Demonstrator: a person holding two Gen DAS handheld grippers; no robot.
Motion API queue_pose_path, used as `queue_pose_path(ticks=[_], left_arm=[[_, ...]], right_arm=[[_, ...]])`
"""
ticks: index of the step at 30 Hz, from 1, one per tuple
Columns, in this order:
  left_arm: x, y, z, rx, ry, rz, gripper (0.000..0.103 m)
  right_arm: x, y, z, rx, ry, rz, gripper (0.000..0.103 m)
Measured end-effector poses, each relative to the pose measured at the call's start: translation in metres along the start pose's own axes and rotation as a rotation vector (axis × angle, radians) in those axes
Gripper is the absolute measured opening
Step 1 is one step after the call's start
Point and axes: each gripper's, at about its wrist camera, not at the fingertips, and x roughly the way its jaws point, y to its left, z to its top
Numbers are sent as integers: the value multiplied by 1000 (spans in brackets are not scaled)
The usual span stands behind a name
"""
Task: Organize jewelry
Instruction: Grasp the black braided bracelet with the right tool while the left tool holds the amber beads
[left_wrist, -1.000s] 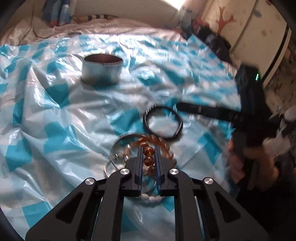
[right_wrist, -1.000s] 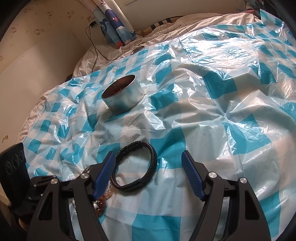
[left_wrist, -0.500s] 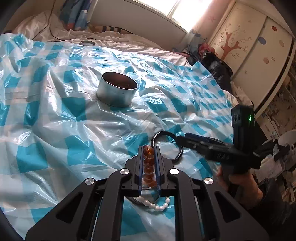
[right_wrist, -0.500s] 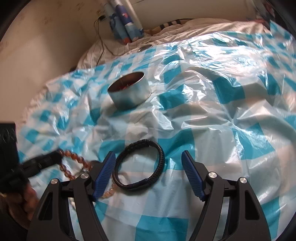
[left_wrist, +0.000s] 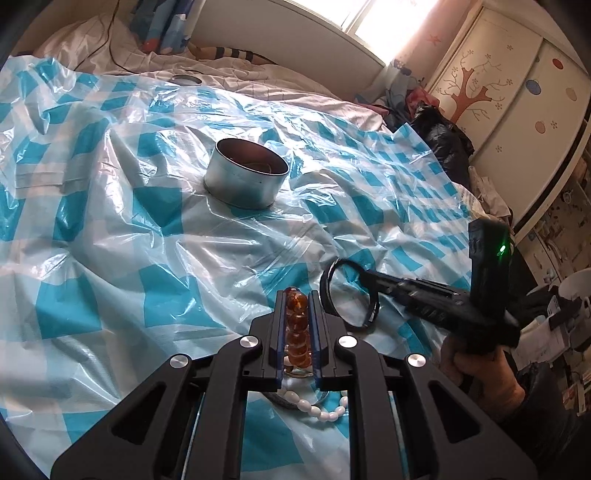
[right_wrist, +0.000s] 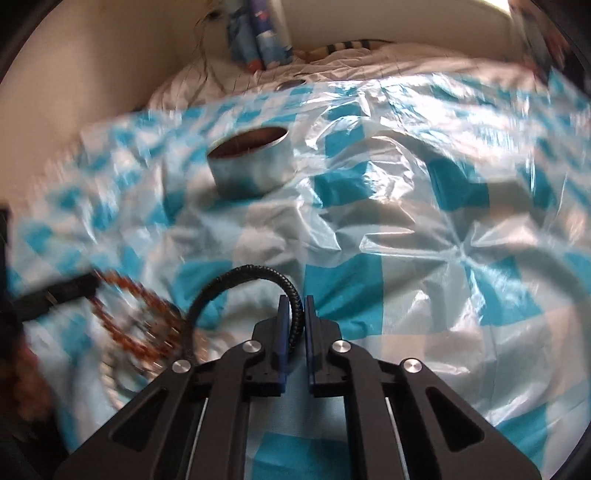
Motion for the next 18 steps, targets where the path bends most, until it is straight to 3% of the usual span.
queue_pose_path(ticks=[4, 7, 18], left_arm=[[0, 0, 0, 1, -1, 3, 10], [-1, 0, 1, 1, -7, 0, 10], [-14, -11, 5, 35, -70, -41, 10]], right_arm=[[-12, -13, 7, 111, -48, 121, 9], [-11, -18, 8, 155, -41, 157, 9], [-8, -14, 9, 132, -40, 146, 9]])
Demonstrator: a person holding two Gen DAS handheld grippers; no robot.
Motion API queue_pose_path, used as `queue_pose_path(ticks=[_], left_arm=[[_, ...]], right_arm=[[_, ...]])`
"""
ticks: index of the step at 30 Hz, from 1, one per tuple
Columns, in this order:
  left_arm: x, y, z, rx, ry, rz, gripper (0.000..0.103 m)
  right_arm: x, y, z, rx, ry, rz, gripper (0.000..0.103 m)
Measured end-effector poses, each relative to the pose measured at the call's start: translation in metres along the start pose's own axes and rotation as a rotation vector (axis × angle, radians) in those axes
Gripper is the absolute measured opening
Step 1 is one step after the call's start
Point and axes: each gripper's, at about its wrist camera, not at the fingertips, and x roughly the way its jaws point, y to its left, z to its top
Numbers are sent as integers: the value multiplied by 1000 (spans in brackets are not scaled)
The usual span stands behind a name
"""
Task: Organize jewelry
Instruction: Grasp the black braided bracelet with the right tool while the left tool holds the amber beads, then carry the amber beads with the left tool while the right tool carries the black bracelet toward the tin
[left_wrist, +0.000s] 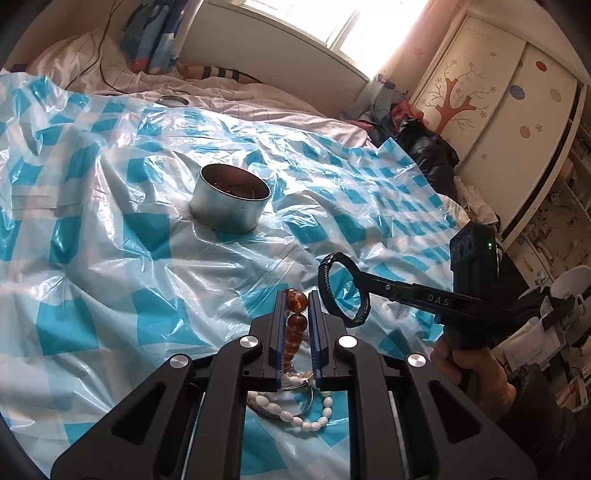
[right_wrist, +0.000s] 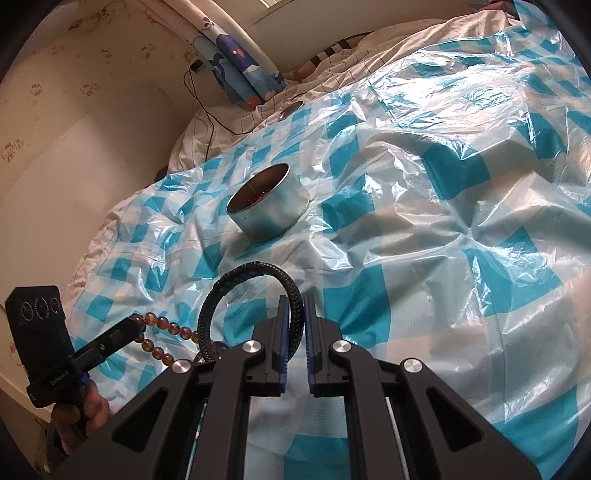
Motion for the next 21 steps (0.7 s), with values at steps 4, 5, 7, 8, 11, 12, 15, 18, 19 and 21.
queue_pose_path(ticks=[4, 5, 7, 8, 11, 12, 15, 18, 19, 21], left_arm=[[-1, -3, 1, 12, -6, 3, 10], [-2, -4, 1, 19, -10, 8, 10], [-4, -9, 2, 52, -24, 41, 10], [-4, -10, 3, 68, -28, 61, 10], [-1, -13, 4, 95, -30, 112, 10], [1, -15, 6, 111, -32, 138, 10], [4, -17, 10, 138, -46, 170, 10], [5, -17, 16, 149, -62, 182, 10], [6, -17, 18, 152, -68, 186, 10], [8, -15, 23, 152, -79, 196, 10]], right_arm=[[-2, 1, -1, 0, -6, 8, 9], [-2, 1, 0, 2, -8, 11, 9], [-2, 1, 0, 5, -12, 15, 9], [-2, 1, 0, 5, -14, 19, 9], [-3, 3, 2, 3, -23, 28, 9], [-3, 3, 3, 3, -24, 32, 9], [-2, 3, 6, 7, -31, 54, 9], [4, 4, 11, 23, -36, 89, 9], [6, 4, 13, 29, -36, 98, 9], [9, 5, 14, 37, -35, 110, 9]])
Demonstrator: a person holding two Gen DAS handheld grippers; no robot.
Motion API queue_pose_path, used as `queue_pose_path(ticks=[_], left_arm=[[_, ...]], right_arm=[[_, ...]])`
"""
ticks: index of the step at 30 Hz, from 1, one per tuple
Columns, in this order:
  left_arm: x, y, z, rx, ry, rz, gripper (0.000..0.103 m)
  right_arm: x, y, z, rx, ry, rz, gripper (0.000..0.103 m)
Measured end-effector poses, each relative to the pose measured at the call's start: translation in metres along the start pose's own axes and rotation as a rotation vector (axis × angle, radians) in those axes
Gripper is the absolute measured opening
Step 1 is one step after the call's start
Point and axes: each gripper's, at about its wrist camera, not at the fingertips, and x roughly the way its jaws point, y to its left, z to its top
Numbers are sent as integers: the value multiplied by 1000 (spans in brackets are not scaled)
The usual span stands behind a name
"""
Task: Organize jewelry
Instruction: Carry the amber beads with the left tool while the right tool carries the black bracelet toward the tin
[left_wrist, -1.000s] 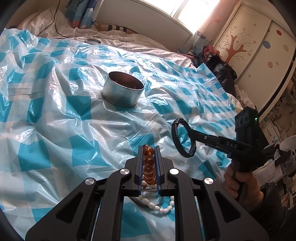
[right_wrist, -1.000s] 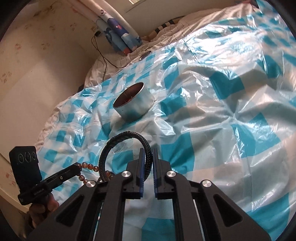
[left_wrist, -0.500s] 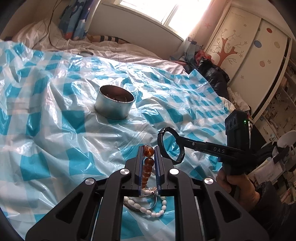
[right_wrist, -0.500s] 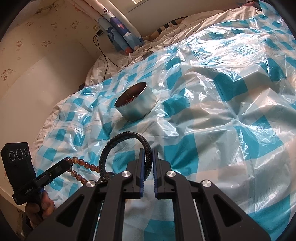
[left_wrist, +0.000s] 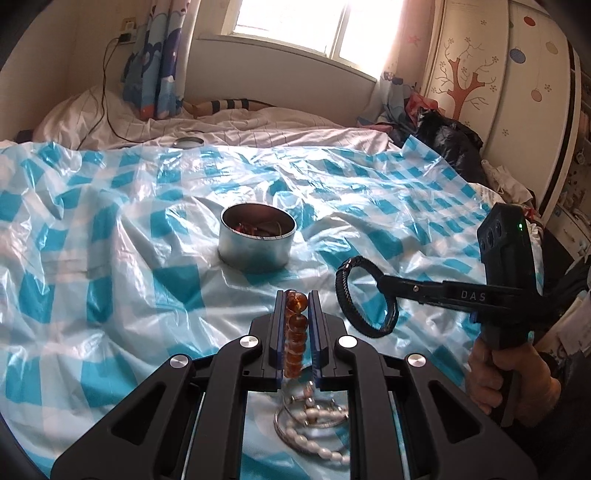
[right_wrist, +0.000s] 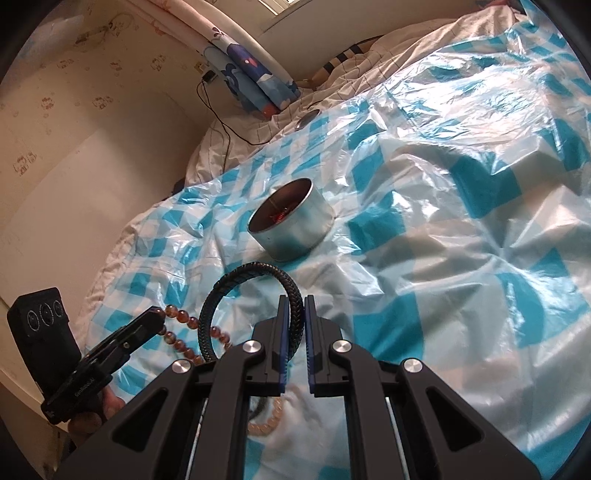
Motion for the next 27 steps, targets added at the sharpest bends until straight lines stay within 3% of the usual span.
queue_pose_path(ticks=[8, 27], left_arm=[[11, 5, 10, -8, -16, 39, 10], [12, -14, 10, 105, -39, 139, 10]], right_arm=[[1, 0, 2, 38, -1, 59, 9], [3, 2, 7, 65, 18, 124, 9]])
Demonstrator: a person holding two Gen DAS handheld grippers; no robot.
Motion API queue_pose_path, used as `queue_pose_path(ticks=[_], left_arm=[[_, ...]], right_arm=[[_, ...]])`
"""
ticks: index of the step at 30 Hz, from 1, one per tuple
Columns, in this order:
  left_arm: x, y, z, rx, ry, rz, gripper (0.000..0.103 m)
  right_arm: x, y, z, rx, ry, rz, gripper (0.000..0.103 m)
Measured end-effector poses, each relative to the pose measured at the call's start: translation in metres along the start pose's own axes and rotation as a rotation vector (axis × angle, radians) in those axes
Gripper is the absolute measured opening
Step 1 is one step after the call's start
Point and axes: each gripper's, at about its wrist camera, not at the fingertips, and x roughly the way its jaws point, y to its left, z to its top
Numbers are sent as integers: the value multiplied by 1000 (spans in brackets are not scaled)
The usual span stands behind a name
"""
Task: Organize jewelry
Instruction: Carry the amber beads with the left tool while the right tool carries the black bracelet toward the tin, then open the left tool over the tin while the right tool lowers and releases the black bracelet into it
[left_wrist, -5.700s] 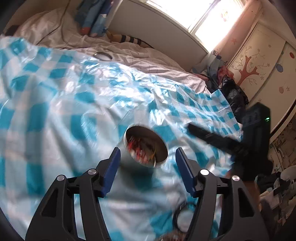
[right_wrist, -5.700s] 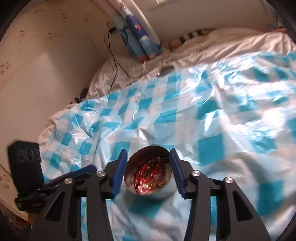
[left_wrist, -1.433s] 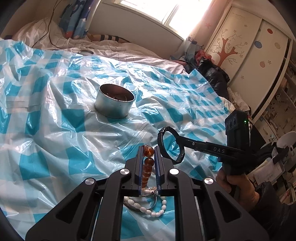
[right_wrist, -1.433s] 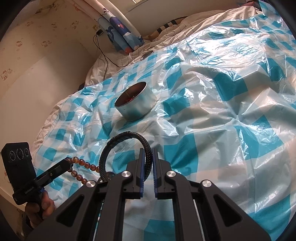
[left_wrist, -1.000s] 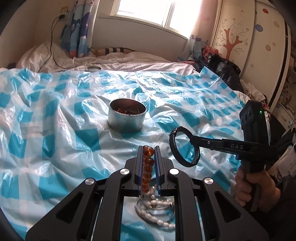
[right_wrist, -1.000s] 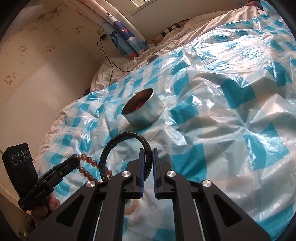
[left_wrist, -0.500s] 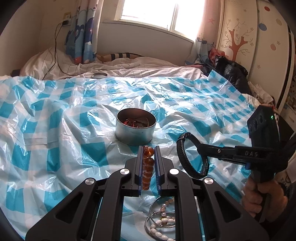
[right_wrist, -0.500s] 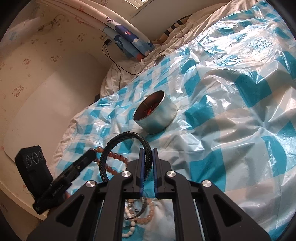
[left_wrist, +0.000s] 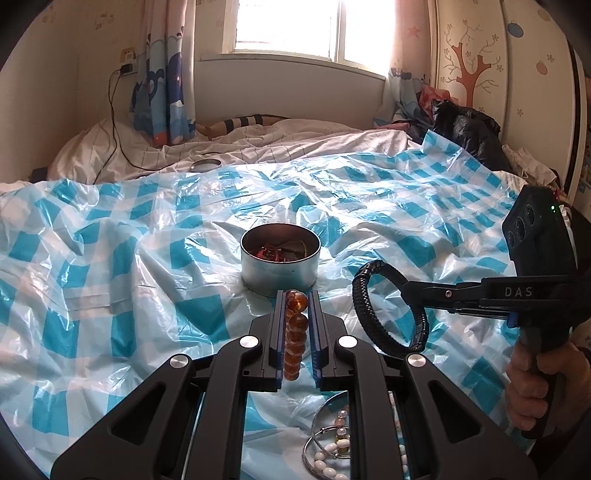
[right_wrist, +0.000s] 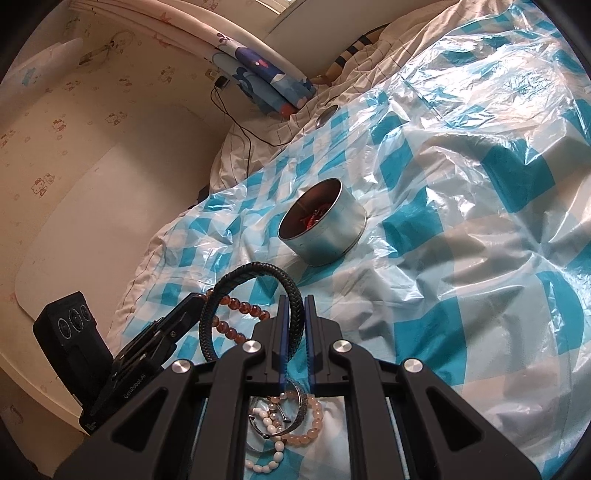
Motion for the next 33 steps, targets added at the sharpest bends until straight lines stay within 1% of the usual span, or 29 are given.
queue_pose_path(ticks=[7, 9, 10, 12, 13, 14, 15, 16, 17, 18, 20, 23, 24, 25, 26, 28, 29, 30, 32, 33], left_arm=[[-3, -8, 0, 48, -13, 29, 10], [-1, -6, 0, 37, -5, 23, 10], [0, -3, 0, 23, 1, 20, 10], [2, 4, -1, -12, 11, 9, 10], [2, 10, -1, -46, 17, -3, 10], [3, 13, -1, -65, 19, -10, 10], [3, 19, -1, -93, 22, -18, 10], [4, 22, -1, -108, 24, -20, 10], [5, 25, -2, -122, 27, -21, 10], [6, 28, -2, -136, 30, -24, 10], [8, 32, -3, -167, 40, -35, 10], [11, 34, -5, -180, 49, -30, 10], [11, 35, -5, -183, 48, -31, 10], [11, 35, -5, -183, 47, -31, 10], [11, 34, -5, -182, 48, -31, 10], [11, 34, -6, -182, 51, -32, 10], [11, 34, -5, -183, 51, -31, 10], [11, 34, -5, -182, 53, -33, 10], [11, 34, -4, -181, 53, -32, 10], [11, 34, -4, -181, 51, -33, 10]], right_arm=[[0, -3, 1, 10, 5, 7, 12], [3, -4, 0, 11, 27, -12, 12], [5, -4, -1, 5, 35, -38, 12], [8, -4, -3, -9, 48, -69, 12], [10, -4, -3, -11, 58, -82, 12], [12, -5, -4, -12, 63, -91, 13], [13, -5, -4, -12, 66, -106, 23], [13, -6, -5, -17, 63, -131, 31], [13, -6, -5, -25, 61, -150, 44], [15, -5, -6, -35, 64, -167, 47], [19, -1, -8, -74, 70, -214, 47], [34, 9, -11, -191, 75, -358, 50], [38, 10, -12, -212, 82, -386, 50], [46, 9, -14, -231, 107, -415, 50], [51, 7, -15, -241, 125, -429, 50], [56, 9, -18, -278, 141, -471, 38], [56, 10, -19, -296, 145, -485, 17], [55, 9, -19, -294, 147, -474, 10], [52, 9, -18, -286, 133, -462, 9], [49, 8, -17, -268, 121, -443, 9]])
